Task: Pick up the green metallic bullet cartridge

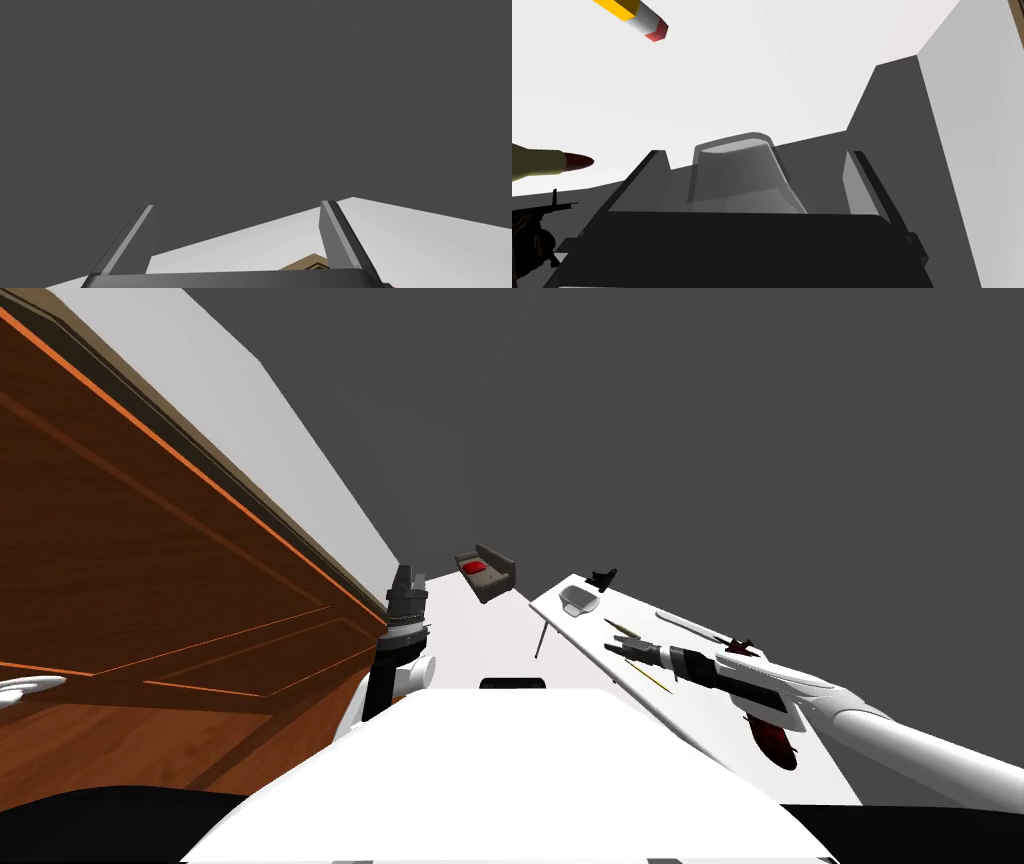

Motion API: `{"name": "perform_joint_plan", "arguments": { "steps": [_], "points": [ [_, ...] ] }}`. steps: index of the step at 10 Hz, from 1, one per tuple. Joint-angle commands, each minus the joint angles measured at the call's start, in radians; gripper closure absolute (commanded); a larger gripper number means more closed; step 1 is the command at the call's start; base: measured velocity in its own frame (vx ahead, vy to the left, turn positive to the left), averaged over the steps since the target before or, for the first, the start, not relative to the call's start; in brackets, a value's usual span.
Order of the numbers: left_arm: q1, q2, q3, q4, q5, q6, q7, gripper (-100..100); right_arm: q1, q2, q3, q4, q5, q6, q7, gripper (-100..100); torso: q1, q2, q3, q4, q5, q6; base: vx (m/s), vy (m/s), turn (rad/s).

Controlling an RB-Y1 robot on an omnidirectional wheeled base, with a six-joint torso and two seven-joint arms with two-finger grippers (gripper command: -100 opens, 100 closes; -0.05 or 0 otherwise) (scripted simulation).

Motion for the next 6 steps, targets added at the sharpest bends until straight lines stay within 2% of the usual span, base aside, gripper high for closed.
{"name": "perform_joint_plan", "arguments": {
  "steps": [1,2,3,4,5,6],
  "points": [
    [0.0,0.0,0.0,0.0,0.0,0.0,0.0,0,-0.003,-0.025,0.008,0.043,0.014,-0.019,0.004,-100,0.0,0.0,0.0,0.0,0.0,0.0,0.033,0.008,0.101],
    [0.0,0.0,0.0,0.0,0.0,0.0,0.0,0,-0.009,-0.058,0.025,0.08,0.043,-0.028,0.004,-100,0.0,0.001,0.0,0.0,0.0,0.001,0.041,0.02,0.167],
    [0.0,0.0,0.0,0.0,0.0,0.0,0.0,0,-0.009,-0.067,0.025,0.08,0.043,-0.028,0.004,-100,0.001,0.0,0.0,0.0,0.0,0.001,0.043,0.01,0.082],
    [0.0,0.0,0.0,0.0,0.0,0.0,0.0,0,-0.014,-0.099,0.043,0.116,0.072,-0.035,0.004,-100,0.0,0.0,0.0,0.0,0.0,0.001,0.051,0.014,0.158],
    [0.0,0.0,0.0,0.0,0.0,0.0,0.0,0,-0.014,-0.103,0.043,0.116,0.072,-0.035,0.004,-100,0.001,0.0,0.0,0.0,0.0,0.0,0.041,0.007,0.102],
    [0.0,0.0,0.0,0.0,0.0,0.0,0.0,0,-0.017,-0.135,0.06,0.148,0.1,-0.042,0.003,-100,0.0,0.0,0.0,0.0,0.0,0.001,0.041,0.012,0.132]
  ]
}}
